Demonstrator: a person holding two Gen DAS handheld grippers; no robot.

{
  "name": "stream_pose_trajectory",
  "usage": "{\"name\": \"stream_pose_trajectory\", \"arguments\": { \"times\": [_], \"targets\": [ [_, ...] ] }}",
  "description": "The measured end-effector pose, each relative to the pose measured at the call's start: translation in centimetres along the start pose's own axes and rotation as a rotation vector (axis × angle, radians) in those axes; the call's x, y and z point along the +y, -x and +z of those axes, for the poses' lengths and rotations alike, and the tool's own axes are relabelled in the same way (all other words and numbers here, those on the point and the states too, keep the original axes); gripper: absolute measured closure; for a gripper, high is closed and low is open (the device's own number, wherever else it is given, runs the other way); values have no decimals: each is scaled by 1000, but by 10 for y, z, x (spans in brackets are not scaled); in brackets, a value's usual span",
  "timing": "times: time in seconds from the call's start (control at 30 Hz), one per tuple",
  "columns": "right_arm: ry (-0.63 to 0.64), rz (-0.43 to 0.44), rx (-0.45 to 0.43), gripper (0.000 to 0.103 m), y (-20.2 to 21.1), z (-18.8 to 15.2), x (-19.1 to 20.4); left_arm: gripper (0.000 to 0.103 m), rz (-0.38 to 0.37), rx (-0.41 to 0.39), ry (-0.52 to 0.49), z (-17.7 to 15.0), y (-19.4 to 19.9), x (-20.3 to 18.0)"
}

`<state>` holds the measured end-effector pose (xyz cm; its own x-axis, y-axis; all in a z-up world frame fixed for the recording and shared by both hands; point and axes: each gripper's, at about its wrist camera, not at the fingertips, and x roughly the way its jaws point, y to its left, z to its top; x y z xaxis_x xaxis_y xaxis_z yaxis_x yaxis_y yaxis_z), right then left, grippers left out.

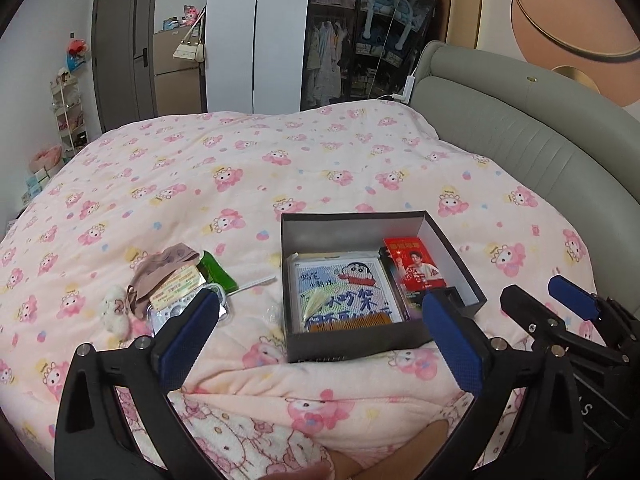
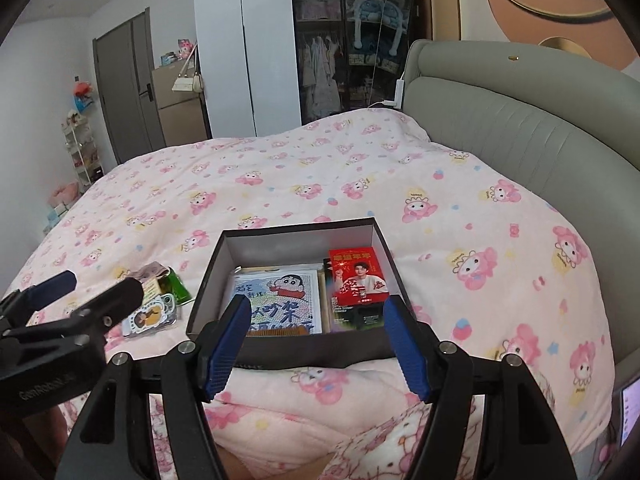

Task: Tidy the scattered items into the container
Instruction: 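Open both grippers and lift them away from the box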

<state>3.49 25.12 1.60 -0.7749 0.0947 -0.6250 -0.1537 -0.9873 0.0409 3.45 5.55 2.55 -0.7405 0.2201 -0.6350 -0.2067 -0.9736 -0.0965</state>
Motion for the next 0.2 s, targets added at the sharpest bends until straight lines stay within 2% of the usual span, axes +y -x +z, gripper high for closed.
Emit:
{"name": "stream_pose_trajectory", "arguments": {
  "times": [0.2],
  "targets": [
    [2, -1, 23, 37, -6, -6, 5, 1, 18, 1, -5, -5, 1, 0]
  ]
}}
